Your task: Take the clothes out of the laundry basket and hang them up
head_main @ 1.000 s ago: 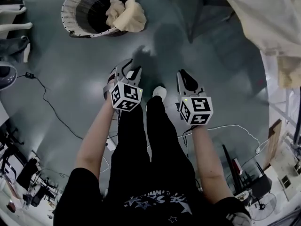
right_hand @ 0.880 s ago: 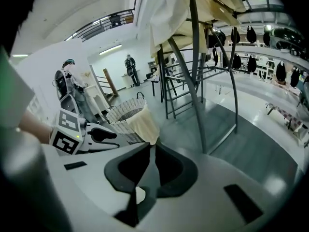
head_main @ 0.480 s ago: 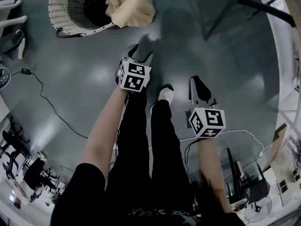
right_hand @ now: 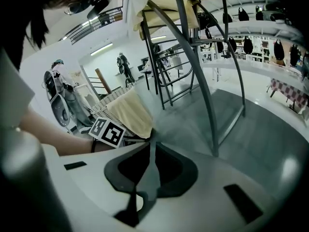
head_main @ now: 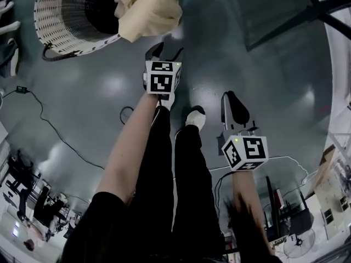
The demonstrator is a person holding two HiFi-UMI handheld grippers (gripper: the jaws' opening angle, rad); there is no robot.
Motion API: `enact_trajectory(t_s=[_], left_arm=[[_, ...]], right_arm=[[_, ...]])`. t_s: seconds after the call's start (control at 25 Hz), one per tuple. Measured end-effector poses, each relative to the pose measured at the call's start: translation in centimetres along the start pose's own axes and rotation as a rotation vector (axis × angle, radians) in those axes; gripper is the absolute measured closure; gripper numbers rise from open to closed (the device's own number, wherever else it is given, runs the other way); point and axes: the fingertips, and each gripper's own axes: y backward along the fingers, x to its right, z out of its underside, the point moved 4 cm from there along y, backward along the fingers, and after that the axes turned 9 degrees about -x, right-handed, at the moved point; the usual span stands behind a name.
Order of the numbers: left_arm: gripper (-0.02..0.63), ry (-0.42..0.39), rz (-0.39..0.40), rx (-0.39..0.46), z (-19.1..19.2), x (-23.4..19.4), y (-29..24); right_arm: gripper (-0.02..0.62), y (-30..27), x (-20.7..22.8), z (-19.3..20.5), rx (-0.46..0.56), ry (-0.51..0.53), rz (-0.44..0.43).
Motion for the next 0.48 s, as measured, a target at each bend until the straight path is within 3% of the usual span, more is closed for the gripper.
enact_trajectory(t_s=[0.24,0.36,0.48], left_arm=[[0.29,0.096,-0.037,0.127,-2.0,-2.4,-3.0],[0.294,0.112,-0.056,0.151,-3.0,-3.4,-3.5],[0.429,0.162,-0.055,0.127,-3.7,-3.4,-3.4]], right_arm=[[0.551,-3.3,0.1,1.0,-0.007,-0.013,-0.029],[0.552,-4.2,0.1,1.1,-0.011,-0.01,-0.037],[0.554,-4.1,0.6,1.3,-0.022,-0.017,-0.039]])
